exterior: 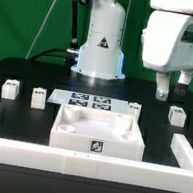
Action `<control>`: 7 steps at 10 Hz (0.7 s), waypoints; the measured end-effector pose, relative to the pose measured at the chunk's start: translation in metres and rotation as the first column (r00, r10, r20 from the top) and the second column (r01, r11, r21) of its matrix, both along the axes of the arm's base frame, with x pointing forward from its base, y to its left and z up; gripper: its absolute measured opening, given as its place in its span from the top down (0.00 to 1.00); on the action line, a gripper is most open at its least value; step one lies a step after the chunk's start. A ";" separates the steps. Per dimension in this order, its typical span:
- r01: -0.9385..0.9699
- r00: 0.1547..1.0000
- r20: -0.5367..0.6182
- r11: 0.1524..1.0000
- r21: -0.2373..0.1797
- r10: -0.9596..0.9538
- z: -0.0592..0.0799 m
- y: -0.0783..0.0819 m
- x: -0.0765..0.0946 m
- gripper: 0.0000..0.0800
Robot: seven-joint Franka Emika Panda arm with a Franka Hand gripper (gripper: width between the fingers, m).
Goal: Assemble one leg
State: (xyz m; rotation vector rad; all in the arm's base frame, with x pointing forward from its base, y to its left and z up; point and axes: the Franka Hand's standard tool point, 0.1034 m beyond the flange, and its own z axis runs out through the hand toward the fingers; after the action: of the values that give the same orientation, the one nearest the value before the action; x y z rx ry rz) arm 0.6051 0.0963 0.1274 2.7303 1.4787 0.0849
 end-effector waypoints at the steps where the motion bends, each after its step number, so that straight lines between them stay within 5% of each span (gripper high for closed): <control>1: 0.000 1.000 0.000 1.000 0.000 0.000 0.000 0.000 0.000 0.19; 5: 0.000 1.000 -0.002 1.000 0.000 0.000 -0.001 -0.001 -0.001 0.19; 7: -0.200 0.980 0.004 0.980 -0.011 0.200 -0.018 -0.017 -0.021 0.19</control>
Offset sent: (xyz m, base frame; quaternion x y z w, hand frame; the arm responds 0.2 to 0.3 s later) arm 0.0000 0.0000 0.0000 0.0000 0.0000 0.0000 1.0000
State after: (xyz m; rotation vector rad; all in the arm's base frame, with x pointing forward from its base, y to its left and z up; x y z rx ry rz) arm 0.5844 0.0793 0.1095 2.5625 1.7425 0.0890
